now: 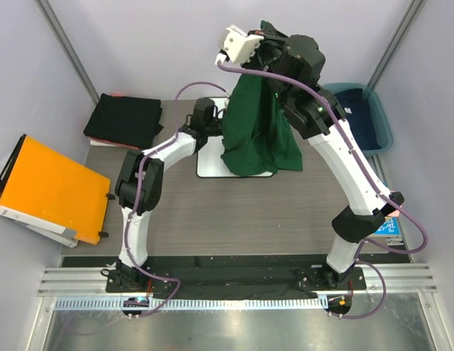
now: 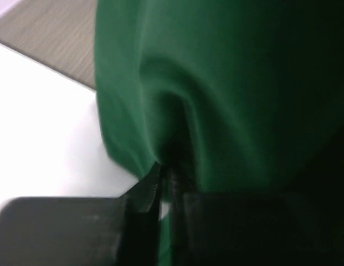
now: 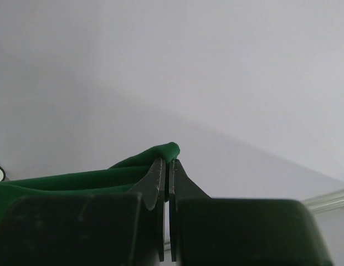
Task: Fold and stack the t-shirts
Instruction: Flatten out the tshirt
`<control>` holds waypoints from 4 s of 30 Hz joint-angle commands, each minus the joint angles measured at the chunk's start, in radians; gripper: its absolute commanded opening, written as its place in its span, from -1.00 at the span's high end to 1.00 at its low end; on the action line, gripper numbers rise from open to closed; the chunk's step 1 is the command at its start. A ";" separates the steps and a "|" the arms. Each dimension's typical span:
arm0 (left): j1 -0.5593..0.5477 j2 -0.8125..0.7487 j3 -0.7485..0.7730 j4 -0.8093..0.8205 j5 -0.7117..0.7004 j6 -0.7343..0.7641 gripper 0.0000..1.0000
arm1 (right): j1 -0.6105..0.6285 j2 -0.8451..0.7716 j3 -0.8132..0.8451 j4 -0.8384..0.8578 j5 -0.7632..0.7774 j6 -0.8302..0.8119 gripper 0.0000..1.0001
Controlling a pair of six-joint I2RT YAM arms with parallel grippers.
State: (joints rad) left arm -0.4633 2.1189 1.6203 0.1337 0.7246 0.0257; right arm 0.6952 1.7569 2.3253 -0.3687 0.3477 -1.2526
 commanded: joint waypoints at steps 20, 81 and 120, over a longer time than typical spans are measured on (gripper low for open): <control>0.008 -0.207 -0.060 -0.050 0.003 -0.032 0.31 | -0.062 -0.047 -0.161 0.454 0.175 -0.053 0.98; 0.101 -0.257 -0.160 -0.313 -0.469 0.586 -0.08 | -0.496 0.231 -0.506 -0.411 -0.470 0.582 -0.89; -0.150 0.113 0.201 -0.491 -0.223 0.477 0.46 | -0.640 0.326 -0.346 -0.389 -0.558 0.645 -0.85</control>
State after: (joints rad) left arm -0.6056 2.2292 1.8118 -0.3817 0.5011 0.5056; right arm 0.0547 2.1006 1.9327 -0.7830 -0.1730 -0.6415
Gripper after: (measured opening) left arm 0.367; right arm 0.925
